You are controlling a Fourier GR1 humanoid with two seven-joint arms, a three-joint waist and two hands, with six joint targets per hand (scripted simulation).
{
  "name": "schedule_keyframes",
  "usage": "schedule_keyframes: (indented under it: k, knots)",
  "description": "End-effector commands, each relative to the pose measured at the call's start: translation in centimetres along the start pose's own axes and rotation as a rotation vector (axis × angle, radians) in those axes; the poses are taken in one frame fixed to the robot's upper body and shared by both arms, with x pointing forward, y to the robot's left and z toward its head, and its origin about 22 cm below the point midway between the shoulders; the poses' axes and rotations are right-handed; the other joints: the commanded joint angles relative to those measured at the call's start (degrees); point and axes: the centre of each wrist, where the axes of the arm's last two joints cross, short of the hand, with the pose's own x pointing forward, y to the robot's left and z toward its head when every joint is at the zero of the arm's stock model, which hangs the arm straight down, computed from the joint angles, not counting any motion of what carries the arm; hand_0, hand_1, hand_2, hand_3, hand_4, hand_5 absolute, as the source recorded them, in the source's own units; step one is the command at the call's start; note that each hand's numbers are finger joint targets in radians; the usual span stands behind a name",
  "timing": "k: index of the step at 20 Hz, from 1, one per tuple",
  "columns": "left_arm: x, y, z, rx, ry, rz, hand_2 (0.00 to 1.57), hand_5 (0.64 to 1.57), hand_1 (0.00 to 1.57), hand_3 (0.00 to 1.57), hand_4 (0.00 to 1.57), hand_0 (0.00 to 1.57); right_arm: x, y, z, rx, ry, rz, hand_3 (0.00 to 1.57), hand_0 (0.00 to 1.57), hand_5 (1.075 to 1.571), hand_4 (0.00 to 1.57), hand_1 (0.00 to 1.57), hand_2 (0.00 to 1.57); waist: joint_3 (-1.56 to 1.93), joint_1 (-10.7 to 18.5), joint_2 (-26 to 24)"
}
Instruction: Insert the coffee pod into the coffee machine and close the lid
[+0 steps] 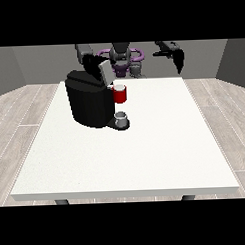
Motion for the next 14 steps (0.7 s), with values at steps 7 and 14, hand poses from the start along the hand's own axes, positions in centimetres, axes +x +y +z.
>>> schedule_keyframes:
  k: [7,14]
  knots:
    - [-1.0,1.5,0.1,-0.008,-0.017,-0.021,0.00,1.571,0.00,0.00,0.15,0.00,4.1,4.0,-2.9,0.061,-0.066,0.084,0.00,0.00,1.571,0.06,0.00,0.00,0.10,1.40,2.70]
    - [0.6,0.3,-1.1,-0.011,-0.037,0.005,0.00,1.571,0.00,0.00,0.00,0.00,4.9,4.3,-3.9,0.060,-0.078,0.141,0.00,0.00,1.571,0.11,0.00,0.00,0.11,1.83,2.08]
